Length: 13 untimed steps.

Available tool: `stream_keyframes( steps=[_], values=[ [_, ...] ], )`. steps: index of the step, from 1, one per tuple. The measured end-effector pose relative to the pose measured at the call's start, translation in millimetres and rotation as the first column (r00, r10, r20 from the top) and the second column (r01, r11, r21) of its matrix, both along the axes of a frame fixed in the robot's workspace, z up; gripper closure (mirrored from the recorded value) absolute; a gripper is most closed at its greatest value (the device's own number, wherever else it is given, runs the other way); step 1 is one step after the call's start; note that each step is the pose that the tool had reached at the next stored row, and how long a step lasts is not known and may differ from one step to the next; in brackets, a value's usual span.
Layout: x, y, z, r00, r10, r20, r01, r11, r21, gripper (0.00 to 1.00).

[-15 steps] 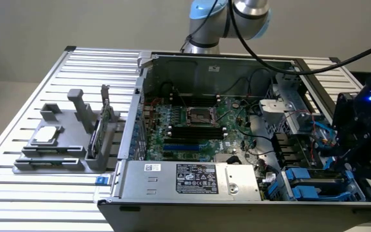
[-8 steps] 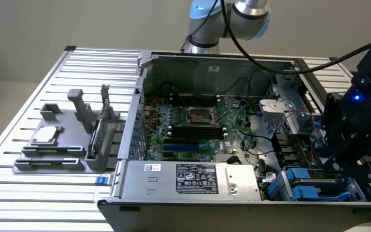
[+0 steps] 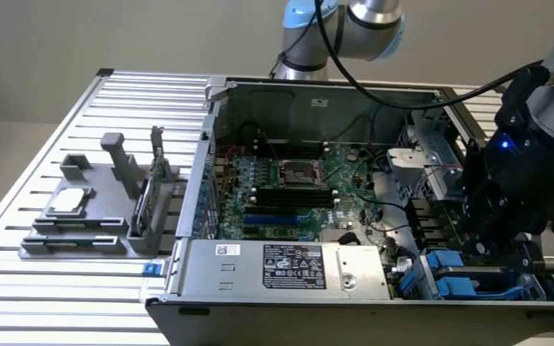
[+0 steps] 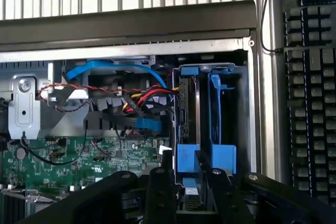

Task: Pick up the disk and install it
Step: 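Insert the first disk wire, then insert the second disk wire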

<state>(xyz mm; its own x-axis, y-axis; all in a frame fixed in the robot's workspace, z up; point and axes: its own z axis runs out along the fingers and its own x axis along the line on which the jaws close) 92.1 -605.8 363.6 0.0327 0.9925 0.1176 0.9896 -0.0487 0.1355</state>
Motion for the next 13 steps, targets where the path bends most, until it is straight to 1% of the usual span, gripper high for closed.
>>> stream_keyframes(
  steps=[11, 13],
  values=[
    [0.0, 0.1, 0.0, 1.0, 0.0, 0.0001, 0.0, 1.0, 0.0, 0.69],
    [0.0, 0.7, 0.1, 1.0, 0.0, 0.0001, 0.0, 1.0, -0.0001, 0.69]
  ],
)
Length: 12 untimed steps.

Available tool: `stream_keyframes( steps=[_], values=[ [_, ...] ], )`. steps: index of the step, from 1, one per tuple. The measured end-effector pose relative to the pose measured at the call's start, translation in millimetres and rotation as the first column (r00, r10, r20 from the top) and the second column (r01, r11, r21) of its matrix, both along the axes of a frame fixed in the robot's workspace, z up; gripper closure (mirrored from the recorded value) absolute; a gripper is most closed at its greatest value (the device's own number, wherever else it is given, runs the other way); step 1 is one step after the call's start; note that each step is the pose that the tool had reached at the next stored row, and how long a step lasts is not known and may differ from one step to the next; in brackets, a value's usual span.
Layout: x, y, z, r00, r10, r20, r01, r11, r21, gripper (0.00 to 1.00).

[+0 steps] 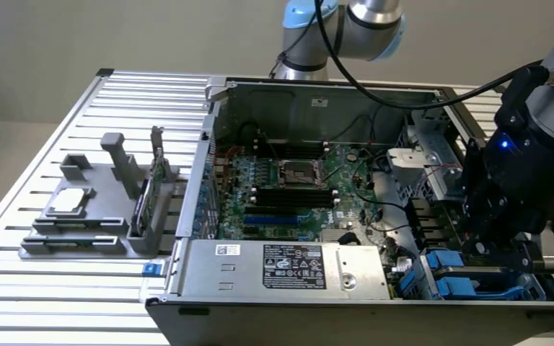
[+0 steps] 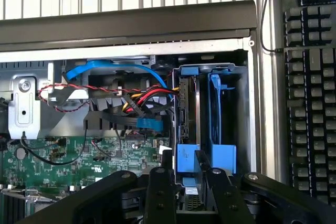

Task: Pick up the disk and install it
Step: 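Insert the second disk wire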

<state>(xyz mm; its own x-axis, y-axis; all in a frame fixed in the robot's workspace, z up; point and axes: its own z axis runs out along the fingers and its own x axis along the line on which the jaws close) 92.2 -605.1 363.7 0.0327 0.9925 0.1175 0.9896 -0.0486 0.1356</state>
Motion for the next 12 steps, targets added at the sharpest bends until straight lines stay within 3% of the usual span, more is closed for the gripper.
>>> stream_keyframes(
  steps=[3, 7, 12],
  values=[
    [0.2, 3.3, 0.0, 1.0, 0.0, 0.0, 0.0, 1.0, 0.0, 0.69],
    [1.7, 12.5, 0.7, 1.0, 0.0, 0.0, 0.0, 1.0, -0.0033, 0.69],
    [10.0, 15.8, 2.6, 1.0, 0.0, -0.0004, 0.0, 0.9999, -0.0124, 0.69]
  ],
)
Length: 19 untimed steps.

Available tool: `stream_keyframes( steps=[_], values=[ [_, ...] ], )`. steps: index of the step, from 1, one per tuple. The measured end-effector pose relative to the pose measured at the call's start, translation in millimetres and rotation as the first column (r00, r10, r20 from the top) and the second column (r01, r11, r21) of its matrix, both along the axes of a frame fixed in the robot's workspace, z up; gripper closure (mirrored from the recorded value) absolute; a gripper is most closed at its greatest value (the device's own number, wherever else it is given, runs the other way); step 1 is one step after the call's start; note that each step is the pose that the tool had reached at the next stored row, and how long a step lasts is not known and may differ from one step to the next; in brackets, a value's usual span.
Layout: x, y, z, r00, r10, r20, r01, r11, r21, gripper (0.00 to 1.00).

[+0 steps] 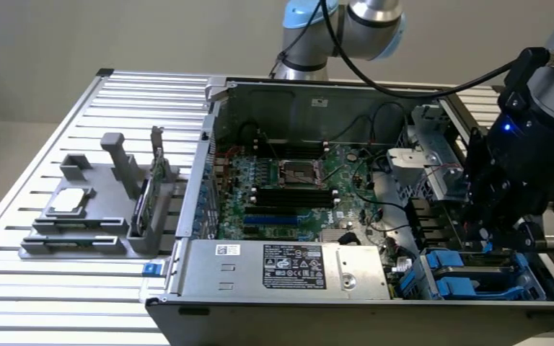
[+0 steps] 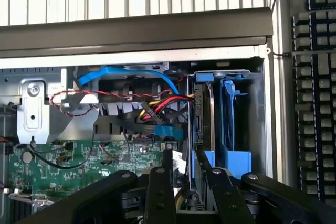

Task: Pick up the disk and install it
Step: 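Insert the second disk wire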

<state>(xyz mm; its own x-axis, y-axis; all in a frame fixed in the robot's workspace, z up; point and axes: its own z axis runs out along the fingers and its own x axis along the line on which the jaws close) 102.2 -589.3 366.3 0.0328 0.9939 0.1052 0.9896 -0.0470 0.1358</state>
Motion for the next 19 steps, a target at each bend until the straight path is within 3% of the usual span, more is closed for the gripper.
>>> stream_keyframes(
  steps=[14, 19],
  values=[
    [11.6, 8.3, 1.8, 1.0, 0.0, -0.0004, 0.0, 0.9993, -0.0366, 0.69],
    [14.5, 10.4, 1.8, 1.0, 0.0, -0.0004, 0.0, 0.9989, -0.0461, 0.69]
  ],
)
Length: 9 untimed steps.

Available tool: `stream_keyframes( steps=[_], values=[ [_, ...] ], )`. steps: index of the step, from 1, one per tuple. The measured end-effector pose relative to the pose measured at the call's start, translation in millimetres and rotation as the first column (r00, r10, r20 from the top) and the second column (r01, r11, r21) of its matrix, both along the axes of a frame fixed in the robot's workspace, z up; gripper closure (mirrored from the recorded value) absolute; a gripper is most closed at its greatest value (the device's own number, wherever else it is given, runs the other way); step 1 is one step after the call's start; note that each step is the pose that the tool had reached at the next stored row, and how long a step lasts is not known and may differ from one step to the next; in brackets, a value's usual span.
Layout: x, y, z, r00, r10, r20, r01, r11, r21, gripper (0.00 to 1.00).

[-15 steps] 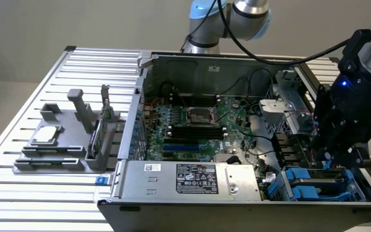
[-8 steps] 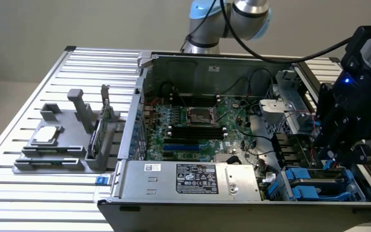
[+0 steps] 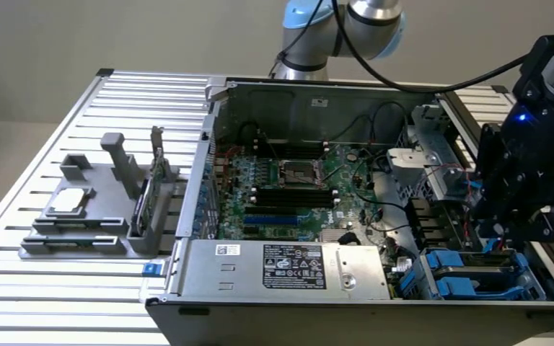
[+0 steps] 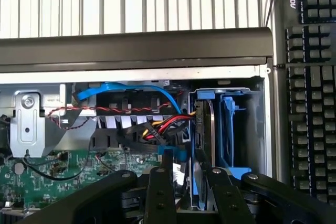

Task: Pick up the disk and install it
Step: 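Insert the second disk wire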

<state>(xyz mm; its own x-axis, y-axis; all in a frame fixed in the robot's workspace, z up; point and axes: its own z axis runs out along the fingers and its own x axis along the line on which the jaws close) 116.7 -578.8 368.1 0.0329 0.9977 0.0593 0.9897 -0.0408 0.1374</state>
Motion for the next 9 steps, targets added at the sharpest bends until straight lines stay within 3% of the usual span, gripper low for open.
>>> stream_keyframes(
  steps=[9],
  values=[
    [2.4, 1.0, -1.0, 1.0, 0.0, 0.0, 0.0, 1.0, -0.0099, 0.69]
  ],
)
